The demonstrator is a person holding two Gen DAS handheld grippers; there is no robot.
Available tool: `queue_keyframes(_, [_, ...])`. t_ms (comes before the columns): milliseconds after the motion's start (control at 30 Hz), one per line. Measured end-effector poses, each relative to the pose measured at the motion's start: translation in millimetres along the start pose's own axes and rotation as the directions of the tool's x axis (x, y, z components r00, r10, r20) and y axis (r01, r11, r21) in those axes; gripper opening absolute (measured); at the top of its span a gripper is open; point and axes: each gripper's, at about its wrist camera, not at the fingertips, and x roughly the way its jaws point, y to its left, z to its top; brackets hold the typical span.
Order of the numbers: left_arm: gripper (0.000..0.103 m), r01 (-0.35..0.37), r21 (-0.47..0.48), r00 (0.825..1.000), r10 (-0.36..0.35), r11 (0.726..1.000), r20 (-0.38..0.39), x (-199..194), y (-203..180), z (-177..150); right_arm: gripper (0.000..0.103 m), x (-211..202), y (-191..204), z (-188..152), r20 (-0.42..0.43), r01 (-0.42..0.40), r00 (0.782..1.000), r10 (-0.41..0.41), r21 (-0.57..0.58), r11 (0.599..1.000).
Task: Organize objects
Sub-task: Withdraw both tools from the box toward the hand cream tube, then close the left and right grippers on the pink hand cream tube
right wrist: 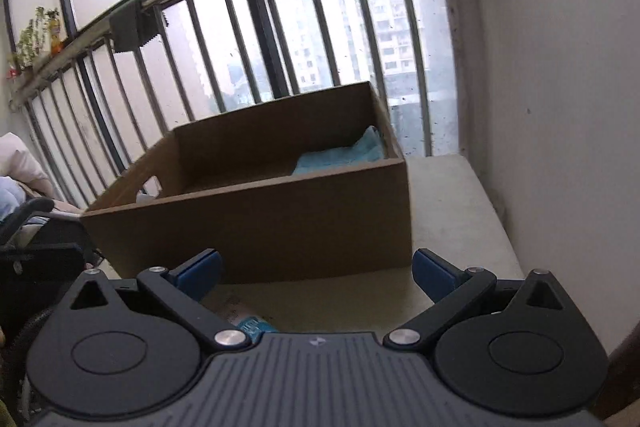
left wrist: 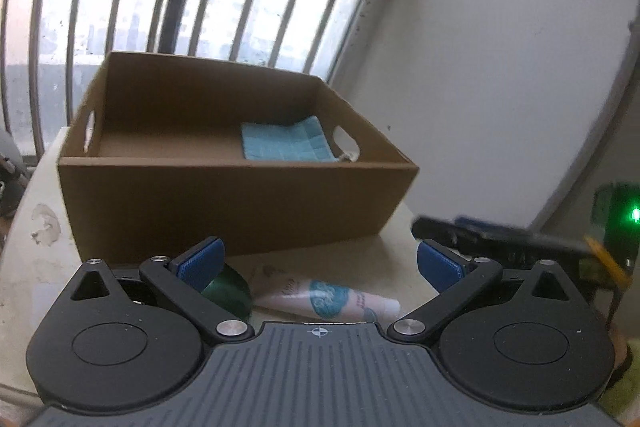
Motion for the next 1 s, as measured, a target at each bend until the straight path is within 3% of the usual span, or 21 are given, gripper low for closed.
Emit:
queue_keyframes(167, [0.103,0.044,0.175,0.997,-0.031,0.984,-0.077,18.7,-25.2,-16.7,0.103,5.2,-0.4,5.1,0.011,-0.063,0.998,0.064,-0.053,0.997])
queue_keyframes(300, [0.103,0.05,0.252,0.988,-0.011,0.966,-0.153,37.5,-42.2,-35.8,0.103,23.2,2.3,4.6,-0.074,-0.12,0.991,0.115,-0.069,0.99])
queue_keyframes(433, [0.103,0.112,0.192,0.967,-0.062,0.975,-0.248,58.2,-41.8,-49.9,0.103,42.2,-0.5,-0.1,-0.172,-0.232,0.96,0.222,-0.039,0.972])
queue_keyframes(567, [0.103,0.133,0.147,0.957,-0.089,0.98,-0.277,67.6,-38.1,-58.5,0.1,60.9,-2.9,-6.5,-0.263,-0.281,0.927,0.269,-0.01,0.96])
queue_keyframes(700, [0.103,0.143,0.091,0.948,-0.11,0.986,-0.298,74.0,-31.1,-61.4,0.092,76.8,-5.0,-13.4,-0.35,-0.321,0.884,0.31,0.026,0.947])
queue_keyframes(800, [0.103,0.148,0.066,0.943,-0.121,0.987,-0.309,75.4,-25.0,-64.0,0.079,85.9,-8.3,-18.3,-0.399,-0.333,0.854,0.334,0.075,0.94])
queue_keyframes(867, [0.103,0.154,0.043,0.939,-0.132,0.987,-0.318,75.3,-20.1,-64.7,0.079,86.9,-10.7,-20.7,-0.405,-0.349,0.841,0.359,0.102,0.932])
queue_keyframes(1000, [0.103,0.196,-0.055,0.924,-0.203,0.979,-0.324,71.7,-4.6,-65.7,0.067,84.3,-18.9,-23.1,-0.416,-0.365,0.811,0.41,0.188,0.912])
